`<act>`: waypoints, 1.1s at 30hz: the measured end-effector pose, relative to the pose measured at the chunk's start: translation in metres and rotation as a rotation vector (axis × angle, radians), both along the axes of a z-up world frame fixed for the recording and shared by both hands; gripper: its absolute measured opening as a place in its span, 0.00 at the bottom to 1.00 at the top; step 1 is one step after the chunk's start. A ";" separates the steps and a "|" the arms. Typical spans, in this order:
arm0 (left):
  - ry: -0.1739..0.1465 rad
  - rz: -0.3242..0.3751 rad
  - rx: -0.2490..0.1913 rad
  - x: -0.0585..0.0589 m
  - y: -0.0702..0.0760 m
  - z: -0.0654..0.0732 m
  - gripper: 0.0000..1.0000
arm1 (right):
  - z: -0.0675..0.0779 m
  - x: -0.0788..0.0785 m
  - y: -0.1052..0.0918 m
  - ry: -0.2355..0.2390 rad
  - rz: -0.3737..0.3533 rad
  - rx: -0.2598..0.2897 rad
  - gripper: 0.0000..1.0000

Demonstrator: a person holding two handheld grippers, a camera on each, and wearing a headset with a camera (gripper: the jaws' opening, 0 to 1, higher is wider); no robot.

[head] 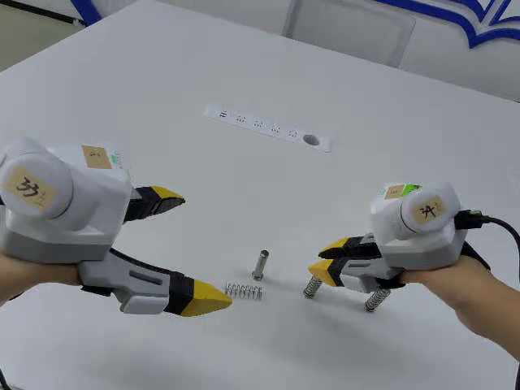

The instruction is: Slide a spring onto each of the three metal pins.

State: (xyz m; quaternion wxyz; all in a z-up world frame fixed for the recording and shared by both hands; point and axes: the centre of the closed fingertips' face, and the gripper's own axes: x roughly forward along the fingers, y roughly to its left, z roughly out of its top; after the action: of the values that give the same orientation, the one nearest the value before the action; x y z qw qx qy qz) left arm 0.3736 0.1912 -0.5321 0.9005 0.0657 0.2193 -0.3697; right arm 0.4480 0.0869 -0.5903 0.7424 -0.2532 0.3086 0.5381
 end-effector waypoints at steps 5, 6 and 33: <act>-0.005 -0.003 -0.004 -0.001 -0.002 0.001 0.89 | 0.007 -0.009 0.016 -0.048 0.055 0.000 0.16; -0.005 -0.004 -0.001 -0.002 -0.002 0.000 0.89 | 0.006 -0.013 0.020 -0.049 0.066 -0.004 0.16; 0.018 0.025 0.004 -0.010 0.008 -0.008 0.87 | -0.051 -0.044 0.064 -0.021 0.253 -0.131 0.17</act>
State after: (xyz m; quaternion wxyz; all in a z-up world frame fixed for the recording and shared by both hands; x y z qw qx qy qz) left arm 0.3638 0.1987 -0.5401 0.9030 0.0614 0.2290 -0.3584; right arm 0.4035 0.1508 -0.6414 0.6539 -0.3436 0.3007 0.6033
